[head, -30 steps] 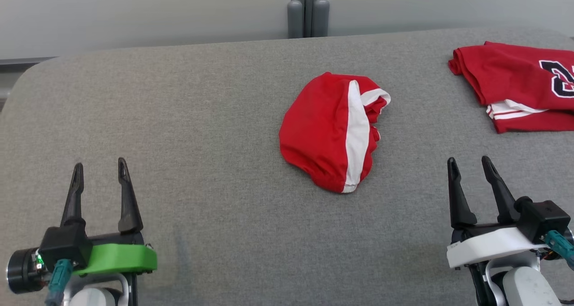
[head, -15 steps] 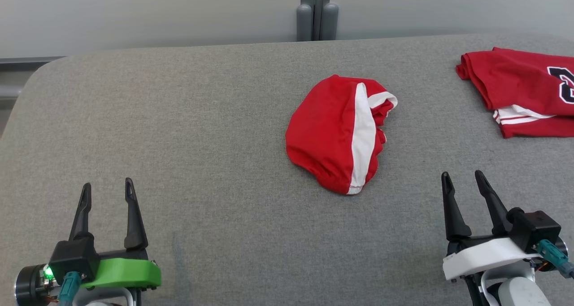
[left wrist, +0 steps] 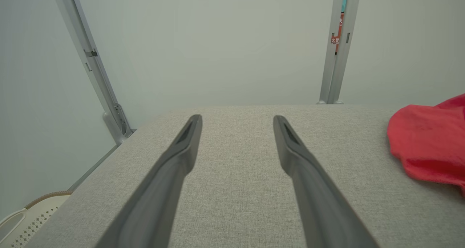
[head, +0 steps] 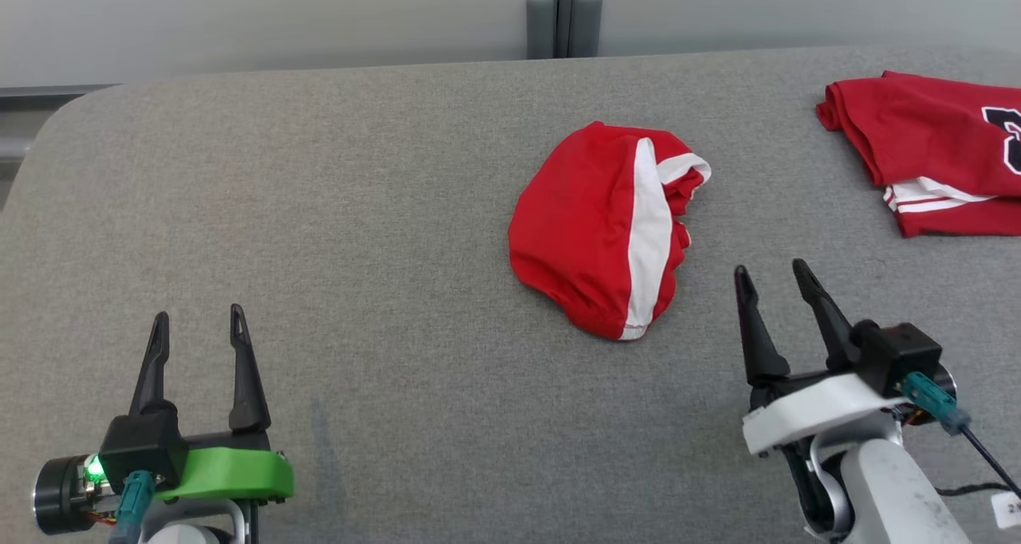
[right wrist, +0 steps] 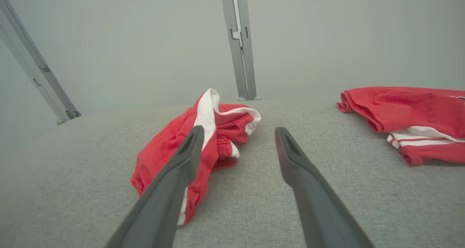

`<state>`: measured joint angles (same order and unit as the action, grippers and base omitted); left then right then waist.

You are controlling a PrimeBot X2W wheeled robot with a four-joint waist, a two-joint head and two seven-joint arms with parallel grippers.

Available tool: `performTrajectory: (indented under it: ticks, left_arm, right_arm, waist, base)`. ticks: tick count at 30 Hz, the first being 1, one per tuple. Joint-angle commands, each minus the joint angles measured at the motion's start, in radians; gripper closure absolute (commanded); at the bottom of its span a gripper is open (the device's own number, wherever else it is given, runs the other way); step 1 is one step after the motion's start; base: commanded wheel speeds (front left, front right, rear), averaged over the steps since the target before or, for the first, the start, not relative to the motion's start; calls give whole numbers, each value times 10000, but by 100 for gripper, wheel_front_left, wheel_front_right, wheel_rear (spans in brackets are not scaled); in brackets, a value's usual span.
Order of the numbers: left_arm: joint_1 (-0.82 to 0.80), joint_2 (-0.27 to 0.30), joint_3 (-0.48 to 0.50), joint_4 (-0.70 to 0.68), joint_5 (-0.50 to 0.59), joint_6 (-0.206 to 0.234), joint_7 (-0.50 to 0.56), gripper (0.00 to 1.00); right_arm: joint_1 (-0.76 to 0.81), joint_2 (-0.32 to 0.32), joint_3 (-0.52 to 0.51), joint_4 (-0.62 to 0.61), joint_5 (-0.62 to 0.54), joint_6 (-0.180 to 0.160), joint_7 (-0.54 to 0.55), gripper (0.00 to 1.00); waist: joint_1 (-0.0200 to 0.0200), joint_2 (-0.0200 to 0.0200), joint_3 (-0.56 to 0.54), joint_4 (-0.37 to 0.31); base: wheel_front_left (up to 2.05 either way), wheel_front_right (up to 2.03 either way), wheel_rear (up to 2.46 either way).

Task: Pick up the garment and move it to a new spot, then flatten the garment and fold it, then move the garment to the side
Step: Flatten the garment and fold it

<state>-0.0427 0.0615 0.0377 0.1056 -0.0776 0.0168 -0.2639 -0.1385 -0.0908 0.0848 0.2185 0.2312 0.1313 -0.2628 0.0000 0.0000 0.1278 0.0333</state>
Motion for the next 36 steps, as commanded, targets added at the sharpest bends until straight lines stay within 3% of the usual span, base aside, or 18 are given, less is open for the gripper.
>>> performTrajectory:
  ticks: [1,6,13,24,25,27,36]
  left_arm:
    - [-194,-7,-33,-23,20,-19,0,0]
    - [-513,-56,-244,-33,89,-37,-1,0]
    - [-876,-90,-572,-86,43,64,1,0]
    - [-1251,-106,-984,58,60,139,1,0]
    - [-1267,-106,-1035,75,29,153,1,0]
    - [-1297,-107,-1118,111,-17,170,-1,0]
    - [-1042,-105,-1210,291,-156,146,-1,0]
  right_arm:
    - [-313,-65,196,241,-25,-11,-27,0]
    - [-1499,-66,914,1247,115,-11,-27,0]
    - [-2163,67,1004,2926,738,-11,-25,0]
    - [-2540,155,2153,3720,2024,-11,-25,0]
    - [-2549,162,2276,3843,2096,-11,-25,4]
    - [-2588,134,2409,3915,2166,-11,-24,100]
    - [-2344,-931,1449,3146,1059,-11,-27,100]
  waist:
    - [0,0,133,142]
    - [0,0,491,432]
    - [0,0,1080,791]
    - [0,0,1529,1098]
    - [0,0,1524,1119]
    - [0,0,1500,1145]
    - [0,0,1120,964]
  base:
    - [0,0,0]
    - [0,0,0]
    - [0,0,0]
    - [0,0,0]
    - [0,0,0]
    - [0,0,0]
    - [0,0,0]
